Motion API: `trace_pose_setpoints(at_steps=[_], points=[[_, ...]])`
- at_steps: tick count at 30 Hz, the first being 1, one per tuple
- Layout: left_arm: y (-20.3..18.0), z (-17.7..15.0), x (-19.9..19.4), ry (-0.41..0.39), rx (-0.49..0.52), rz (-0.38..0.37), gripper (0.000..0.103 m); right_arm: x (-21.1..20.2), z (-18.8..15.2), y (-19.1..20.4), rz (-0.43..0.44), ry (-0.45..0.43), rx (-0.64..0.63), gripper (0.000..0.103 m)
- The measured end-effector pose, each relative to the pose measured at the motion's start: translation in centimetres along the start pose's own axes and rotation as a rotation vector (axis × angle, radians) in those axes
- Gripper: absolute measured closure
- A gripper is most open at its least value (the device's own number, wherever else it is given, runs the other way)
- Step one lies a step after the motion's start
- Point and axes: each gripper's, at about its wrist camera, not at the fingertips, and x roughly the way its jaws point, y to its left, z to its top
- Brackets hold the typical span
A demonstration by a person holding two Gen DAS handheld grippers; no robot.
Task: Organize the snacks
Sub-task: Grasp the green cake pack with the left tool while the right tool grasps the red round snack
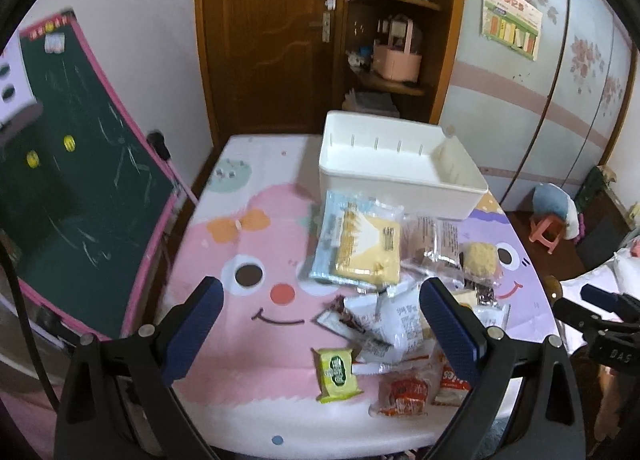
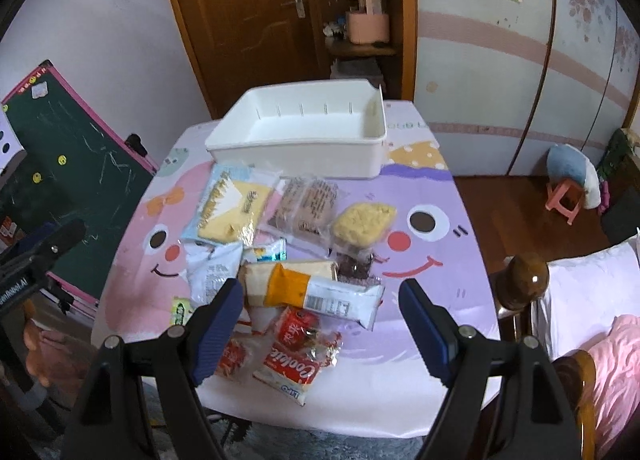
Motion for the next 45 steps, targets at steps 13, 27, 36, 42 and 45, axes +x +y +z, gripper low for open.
trace_pose_setpoints(at_steps=[13,27,36,42,45], points=[[0.8,-3.6,6.2,0.217,-0.013,-0.022,0.005,5.1,-1.9,-0.3,0.025,0.158,-0.001,0.023],[0.4,-7.9,14.6,0.464,-0.031,-0.043,0.006,11.4,-3.2,0.5,0.075,0.317,-0.062,0.023],[-0.2,-9.5,17.1,0.53,-0.034,-0.06,0.009,14.1,-3.6,1.7,0.078,0.357,-0.102,0.023],[-0.8,-10.1,17.9,0.523,-0.014,-0.037,0.018,16.0,-4.3,2.7,0.059,0.397,-0.148,0.036],[-1.5,-10.0,17.6,0.498,0.016,-0.041,0.041,15.9,-4.3,2.9,0.067,0.382,-0.154,0.043]])
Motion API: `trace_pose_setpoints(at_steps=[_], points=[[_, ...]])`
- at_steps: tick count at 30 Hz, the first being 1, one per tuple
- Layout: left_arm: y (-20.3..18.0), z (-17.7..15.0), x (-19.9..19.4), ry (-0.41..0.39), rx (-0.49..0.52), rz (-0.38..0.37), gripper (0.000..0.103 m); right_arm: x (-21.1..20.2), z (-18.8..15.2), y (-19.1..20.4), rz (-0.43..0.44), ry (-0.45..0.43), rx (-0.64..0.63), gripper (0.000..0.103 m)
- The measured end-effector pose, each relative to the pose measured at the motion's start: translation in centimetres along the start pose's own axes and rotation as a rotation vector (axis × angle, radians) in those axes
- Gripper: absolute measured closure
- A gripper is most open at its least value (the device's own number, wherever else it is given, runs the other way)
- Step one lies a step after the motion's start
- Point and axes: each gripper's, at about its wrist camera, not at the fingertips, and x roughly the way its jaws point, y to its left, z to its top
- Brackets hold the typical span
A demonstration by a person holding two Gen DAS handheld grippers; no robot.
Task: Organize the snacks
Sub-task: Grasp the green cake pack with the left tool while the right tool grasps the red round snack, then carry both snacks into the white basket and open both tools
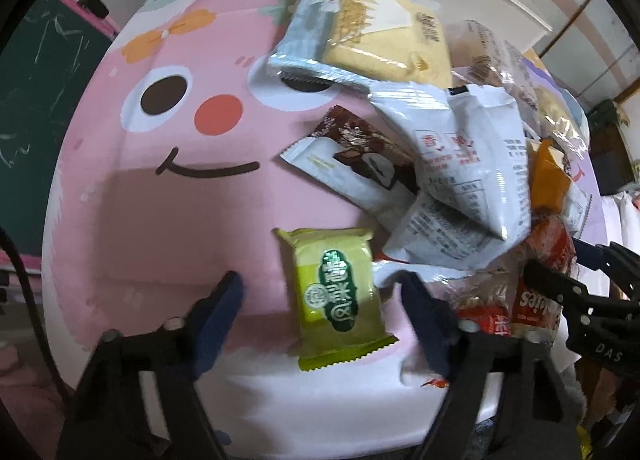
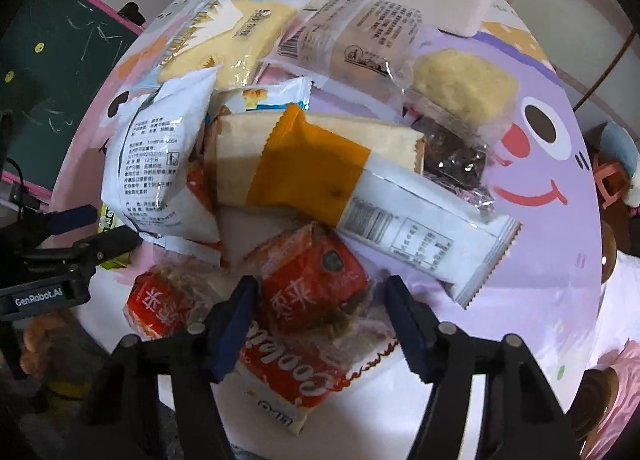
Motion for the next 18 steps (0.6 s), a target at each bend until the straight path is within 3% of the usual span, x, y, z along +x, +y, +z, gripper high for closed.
trace_pose_setpoints(at_steps=[2,3,13,18], points=[[-0.3,-0.1,-0.1,-0.015,0.023,0.016,0.062,-0.1,-0.1,-0.1,0.007,-0.009,0.003,0.049],[-0.4,-0.2,-0.2,-0.018,0.03,0.021,0.064,-0.2,-0.2,-0.1,0.009,-0.012,0.006,0.052],[1.5,-0.6,-1.4,-0.031,-0.02,-0.035,0.068,-2.2,-0.9,-1.3,0.032,-0.065,0.034,0.054],[1.0,-1.0,-4.7,-0.105,-0.015,-0.023,0.068,-4.8,-1.6,-1.7,0.068,-0.128,0.058,0.054]])
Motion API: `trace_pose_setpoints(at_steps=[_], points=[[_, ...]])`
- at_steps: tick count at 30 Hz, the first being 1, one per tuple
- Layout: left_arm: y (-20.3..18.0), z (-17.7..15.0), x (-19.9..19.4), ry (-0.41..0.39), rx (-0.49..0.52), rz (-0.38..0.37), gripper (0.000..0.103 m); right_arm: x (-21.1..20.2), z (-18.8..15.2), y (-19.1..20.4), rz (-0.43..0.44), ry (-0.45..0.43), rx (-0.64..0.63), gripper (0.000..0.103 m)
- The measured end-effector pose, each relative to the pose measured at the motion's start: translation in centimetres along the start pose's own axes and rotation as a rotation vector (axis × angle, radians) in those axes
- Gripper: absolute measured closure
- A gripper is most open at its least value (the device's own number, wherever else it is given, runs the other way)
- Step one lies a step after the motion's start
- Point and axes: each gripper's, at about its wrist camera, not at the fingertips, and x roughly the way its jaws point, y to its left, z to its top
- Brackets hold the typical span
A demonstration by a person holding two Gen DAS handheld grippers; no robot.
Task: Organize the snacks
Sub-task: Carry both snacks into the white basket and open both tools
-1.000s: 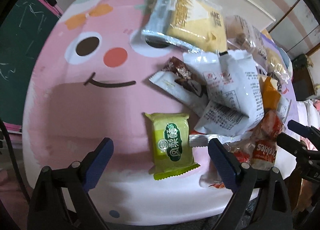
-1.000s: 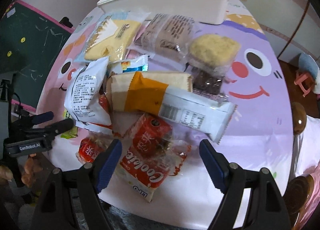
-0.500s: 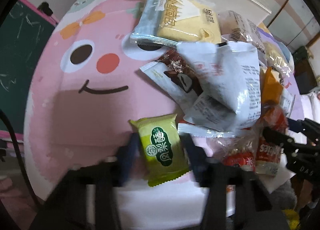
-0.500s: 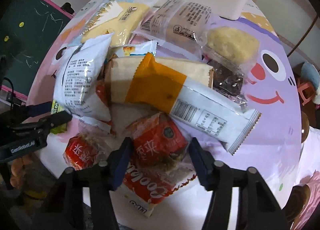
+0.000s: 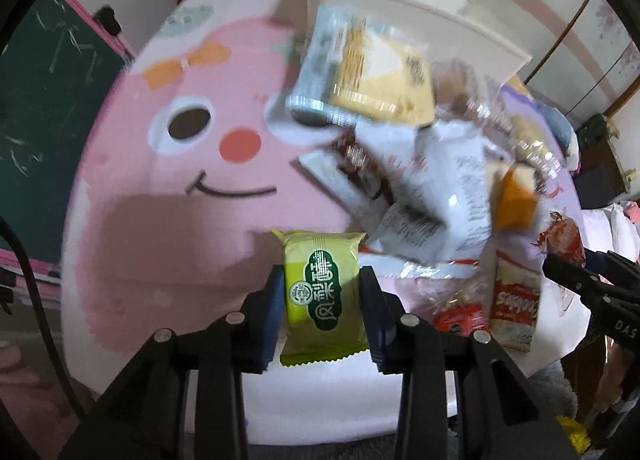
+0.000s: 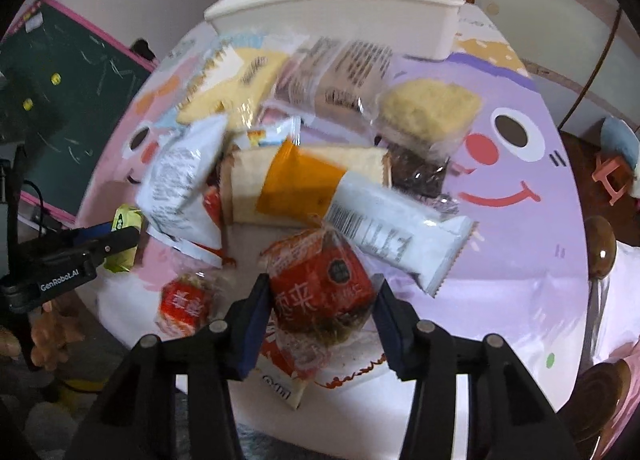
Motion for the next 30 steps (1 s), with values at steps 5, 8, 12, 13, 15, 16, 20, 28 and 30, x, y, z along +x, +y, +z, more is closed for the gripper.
trace_pose_setpoints(at_steps=[5,8,12,13,15,16,20,28,30], points=[[-0.7,1.4,-4.8,-0.117,0.023,-0.01,0.068,-2.8,0.8,-0.3,0.01,-0.068,0.012,0.054],[-1.4,2.9,-7.8,-0.191,0.053,-0.011,0.068,-4.6,2.1,-0.2,0.005,-0.115,0.001,0.054],[-3.1,6.0,-12.1,-0.296,0.127,0.004,0.068,-7.2,4.7,0.4,-0.011,-0.182,-0.037,0.054],[-3.4,6.6,-13.0,-0.317,0.145,0.011,0.068,-8.1,5.7,0.5,-0.023,-0.207,-0.048,0.054],[-4.9,9.0,-14.8,-0.365,0.185,0.019,0.068,-9.9,8.1,0.6,-0.048,-0.264,-0.055,0.054],[-5.5,10.1,-15.3,-0.377,0.197,0.016,0.068,-10.7,9.1,0.5,-0.051,-0.285,-0.051,0.053],[-7.9,15.4,-17.5,-0.456,0.249,0.051,0.068,-13.3,14.5,-0.2,-0.07,-0.372,-0.024,0.053],[-10.6,26.2,-14.7,-0.49,0.244,0.14,0.068,-12.1,24.9,-2.0,-0.111,-0.422,0.051,0.053],[-10.6,28.7,-12.0,-0.446,0.214,0.131,0.068,-10.1,26.8,-2.5,-0.116,-0.387,0.071,0.053]])
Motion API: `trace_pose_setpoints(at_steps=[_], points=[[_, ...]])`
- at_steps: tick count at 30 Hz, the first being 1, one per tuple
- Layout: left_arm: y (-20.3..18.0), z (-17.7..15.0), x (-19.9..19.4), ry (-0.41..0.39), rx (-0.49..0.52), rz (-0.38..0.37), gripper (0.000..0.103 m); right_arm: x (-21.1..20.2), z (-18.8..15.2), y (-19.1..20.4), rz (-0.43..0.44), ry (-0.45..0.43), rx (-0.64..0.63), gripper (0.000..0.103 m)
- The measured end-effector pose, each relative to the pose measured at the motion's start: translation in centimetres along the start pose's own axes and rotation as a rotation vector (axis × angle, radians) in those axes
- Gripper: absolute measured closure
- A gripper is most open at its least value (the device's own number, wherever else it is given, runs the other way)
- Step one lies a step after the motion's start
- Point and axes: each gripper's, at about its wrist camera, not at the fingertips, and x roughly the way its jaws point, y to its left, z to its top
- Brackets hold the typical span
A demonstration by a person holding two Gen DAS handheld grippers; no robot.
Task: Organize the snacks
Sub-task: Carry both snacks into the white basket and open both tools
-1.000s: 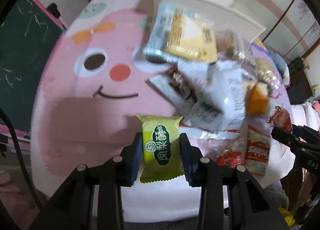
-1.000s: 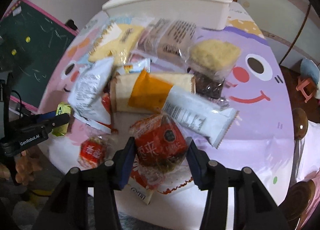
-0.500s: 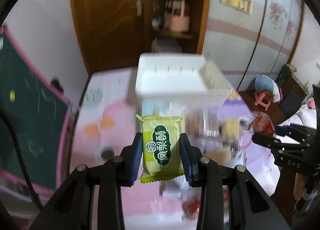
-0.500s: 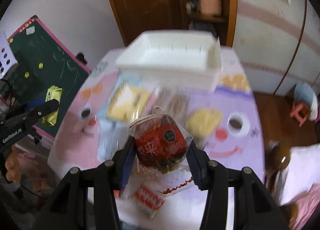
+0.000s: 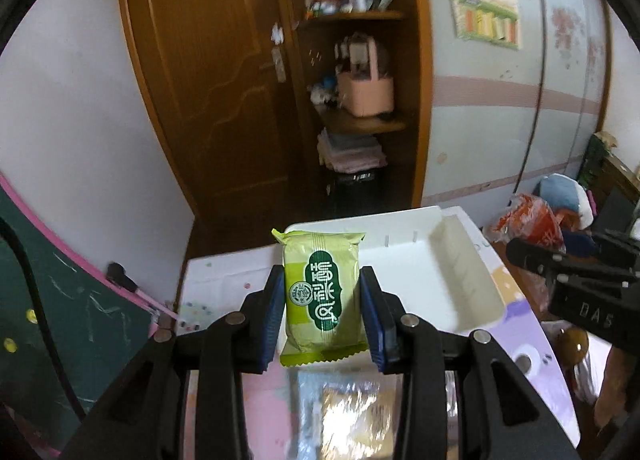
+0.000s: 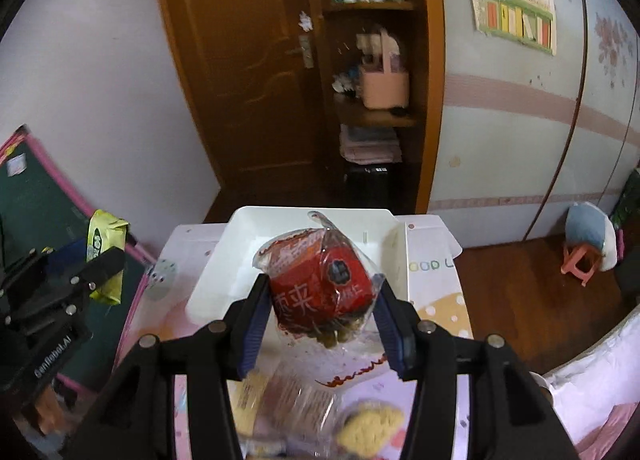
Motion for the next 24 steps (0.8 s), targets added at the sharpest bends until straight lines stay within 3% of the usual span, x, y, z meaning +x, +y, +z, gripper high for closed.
trace_pose_setpoints(at_steps=[8,10,11,12,15,17,24], points=[[-0.1,-1.4,12.2,0.18,-0.056,-0.042,0.066,11.2,-0.4,-0.1,-0.047,0.2,-0.016,0.05],[-0.1,-1.9,14.3,0.209,-0.065,-0.082,0.044,13.2,-0.9,-0.2,-0.053,0.24,-0.006,0.049],[0.0,-2.1,14.9,0.216,-0.076,-0.102,0.016,14.0,-0.8,-0.4,-0.049,0.256,0.002,0.048],[0.3,-2.2,15.3,0.221,-0.087,-0.117,0.001,14.7,-1.0,-0.6,-0.041,0.27,0.017,0.047],[1.0,-3.1,15.9,0.234,-0.135,-0.158,0.001,15.5,-1.3,-1.2,-0.011,0.272,0.05,0.039],[1.4,-3.5,15.9,0.229,-0.151,-0.165,0.001,15.3,-1.4,-1.3,-0.021,0.241,0.049,0.023],[3.8,-4.0,13.4,0.084,-0.222,-0.094,0.001,13.7,-1.4,-1.7,-0.03,0.189,0.067,0.022]])
